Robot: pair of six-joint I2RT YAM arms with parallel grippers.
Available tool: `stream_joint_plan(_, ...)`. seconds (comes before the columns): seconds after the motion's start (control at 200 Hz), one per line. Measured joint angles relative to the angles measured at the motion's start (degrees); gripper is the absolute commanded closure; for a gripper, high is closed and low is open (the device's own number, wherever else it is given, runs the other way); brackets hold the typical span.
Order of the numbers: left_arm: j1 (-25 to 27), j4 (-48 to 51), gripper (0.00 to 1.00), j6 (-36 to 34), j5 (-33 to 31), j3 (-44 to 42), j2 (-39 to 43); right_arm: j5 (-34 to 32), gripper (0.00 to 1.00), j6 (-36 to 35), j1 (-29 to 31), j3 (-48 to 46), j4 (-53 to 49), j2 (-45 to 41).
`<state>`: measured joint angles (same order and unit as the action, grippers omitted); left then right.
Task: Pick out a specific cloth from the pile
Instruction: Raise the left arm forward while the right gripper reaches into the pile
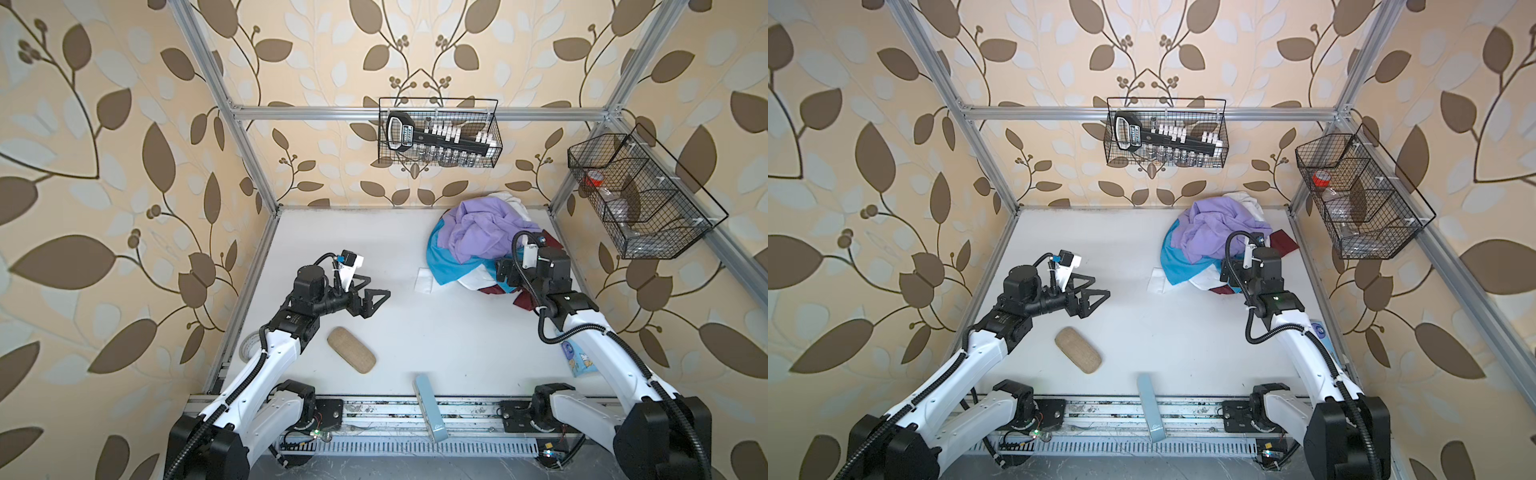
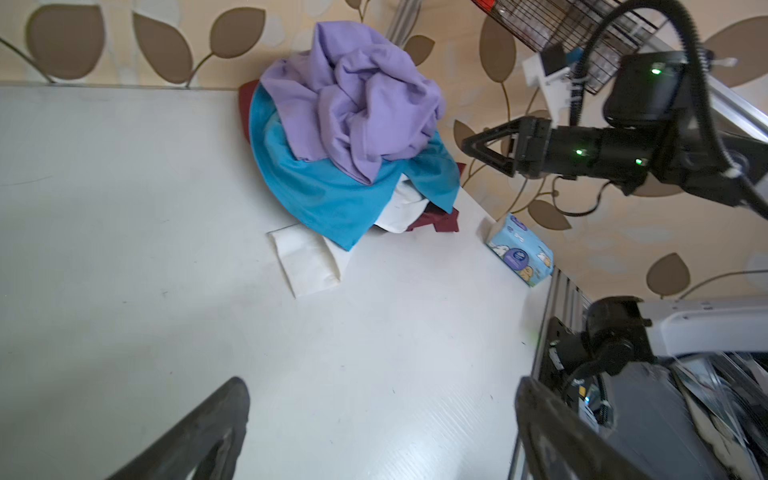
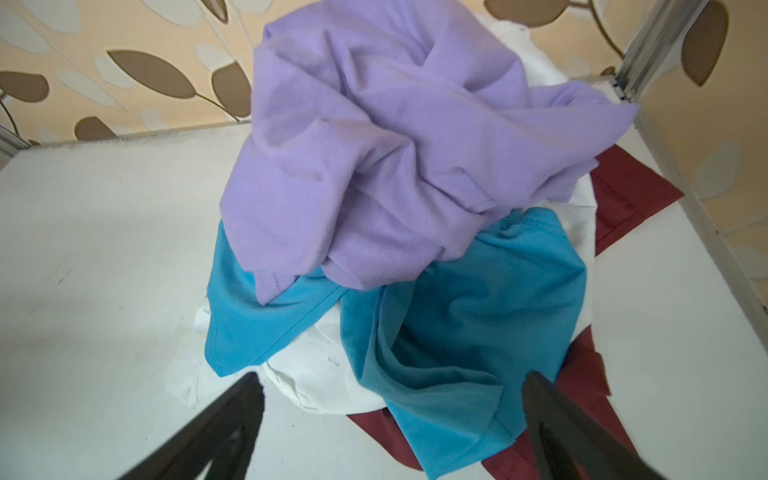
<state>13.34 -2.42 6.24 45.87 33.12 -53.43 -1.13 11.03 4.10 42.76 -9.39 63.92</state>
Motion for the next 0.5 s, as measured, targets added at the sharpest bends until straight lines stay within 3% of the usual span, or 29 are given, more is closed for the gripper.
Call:
stream_joint_plan(0.31, 0.6, 1.0, 0.01, -1.7, 3.8, 0.0, 0.0, 0.7, 0.18, 1.3, 0.0, 0.0, 0.0, 6.0)
stream_joint_plan(0.405, 0.6, 1.0, 0.01, -1.8, 4.3, 0.0, 0.0, 1.6, 0.27, 1.6, 0.0, 0.0, 1.8, 8.2)
stream_joint_plan(0.505, 0.6, 1.0, 0.01, -2.1, 4.7, 0.0, 0.0, 2.0, 0.45, 1.9, 0.0, 0.8, 2.1, 11.3)
